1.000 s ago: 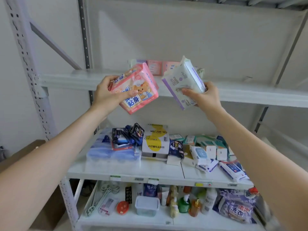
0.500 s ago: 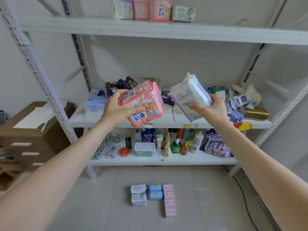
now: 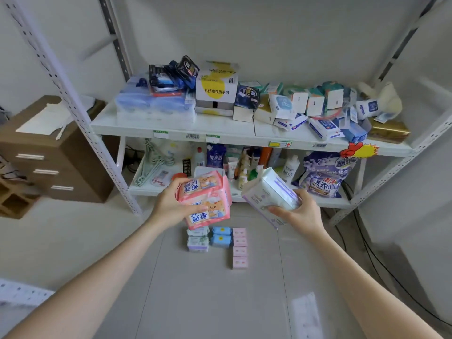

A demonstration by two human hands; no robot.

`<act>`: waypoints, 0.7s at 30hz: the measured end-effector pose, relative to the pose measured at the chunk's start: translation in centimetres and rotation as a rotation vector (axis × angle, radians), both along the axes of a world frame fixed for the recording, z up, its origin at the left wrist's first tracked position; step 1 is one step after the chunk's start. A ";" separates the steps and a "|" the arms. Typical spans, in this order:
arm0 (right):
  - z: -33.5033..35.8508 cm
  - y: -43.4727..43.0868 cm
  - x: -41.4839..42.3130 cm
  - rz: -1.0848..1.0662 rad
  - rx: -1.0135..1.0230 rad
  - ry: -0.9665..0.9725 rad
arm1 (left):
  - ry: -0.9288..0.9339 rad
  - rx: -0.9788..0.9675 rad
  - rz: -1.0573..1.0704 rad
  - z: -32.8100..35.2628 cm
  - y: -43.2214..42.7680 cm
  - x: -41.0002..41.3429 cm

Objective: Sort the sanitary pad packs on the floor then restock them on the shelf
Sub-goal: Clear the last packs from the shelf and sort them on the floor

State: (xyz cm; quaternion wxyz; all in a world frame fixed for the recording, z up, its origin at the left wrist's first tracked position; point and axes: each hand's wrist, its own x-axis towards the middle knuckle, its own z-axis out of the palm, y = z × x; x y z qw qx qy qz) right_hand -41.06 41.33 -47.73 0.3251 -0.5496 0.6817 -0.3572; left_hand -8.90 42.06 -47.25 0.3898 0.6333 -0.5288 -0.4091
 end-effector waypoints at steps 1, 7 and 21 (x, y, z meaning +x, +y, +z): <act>-1.0 0.3 -0.2 0.003 0.025 -0.001 | 0.000 0.018 0.002 -0.9 0.6 -0.2; -5.8 0.9 0.0 0.046 0.123 0.022 | -0.041 0.109 0.055 -5.5 3.2 0.3; -20.8 -3.8 8.3 0.068 0.260 0.039 | -0.111 0.263 0.061 -18.4 -1.1 9.3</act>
